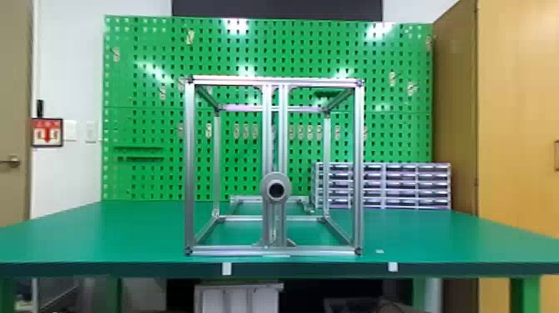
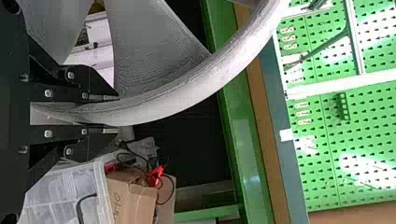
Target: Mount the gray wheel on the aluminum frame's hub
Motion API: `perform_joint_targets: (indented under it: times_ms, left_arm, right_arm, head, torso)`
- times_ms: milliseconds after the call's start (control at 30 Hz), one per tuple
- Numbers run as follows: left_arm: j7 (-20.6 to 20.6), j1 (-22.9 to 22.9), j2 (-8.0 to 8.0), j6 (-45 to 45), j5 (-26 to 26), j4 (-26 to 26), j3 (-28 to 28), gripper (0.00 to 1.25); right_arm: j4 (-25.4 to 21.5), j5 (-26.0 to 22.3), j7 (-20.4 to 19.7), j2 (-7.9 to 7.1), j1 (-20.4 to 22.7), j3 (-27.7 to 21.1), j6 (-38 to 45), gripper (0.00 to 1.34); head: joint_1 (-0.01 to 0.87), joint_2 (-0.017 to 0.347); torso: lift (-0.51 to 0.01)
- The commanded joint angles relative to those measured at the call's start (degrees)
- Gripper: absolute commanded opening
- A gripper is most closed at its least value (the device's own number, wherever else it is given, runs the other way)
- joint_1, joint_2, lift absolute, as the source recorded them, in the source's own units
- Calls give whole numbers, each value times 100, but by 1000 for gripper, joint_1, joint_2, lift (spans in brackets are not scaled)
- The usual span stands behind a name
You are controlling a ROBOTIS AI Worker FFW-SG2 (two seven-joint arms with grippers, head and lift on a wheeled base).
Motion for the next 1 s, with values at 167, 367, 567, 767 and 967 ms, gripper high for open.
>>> perform_joint_targets:
  times_ms: [167, 367, 567, 767, 967]
  left_arm:
    - [0, 9, 3, -1, 0, -1, -1, 1131]
    - [0, 0, -6, 7, 0, -1, -1, 1131]
    - [0, 0, 3, 7, 9, -1, -10, 1131]
    - [0, 0, 3, -1, 9, -1, -10, 1131]
    - [0, 0, 3, 7, 18, -9, -10, 1131]
  right_arm:
    - [0, 0, 0, 1, -3, -2, 0, 181]
    - [0, -9, 0, 1, -3, -11, 0, 181]
    - [0, -9, 0, 19, -3, -20, 0, 181]
    - [0, -9, 0, 19, -3, -29, 9, 181]
    - [0, -18, 0, 27, -3, -37, 35, 181]
  head:
    - [-5, 6]
    - [-5, 6]
    - [-5, 6]
    - [-5, 6]
    - [-5, 6]
  torso:
    - [-499]
    - [-499]
    - [-499]
    - [-499]
    - [-499]
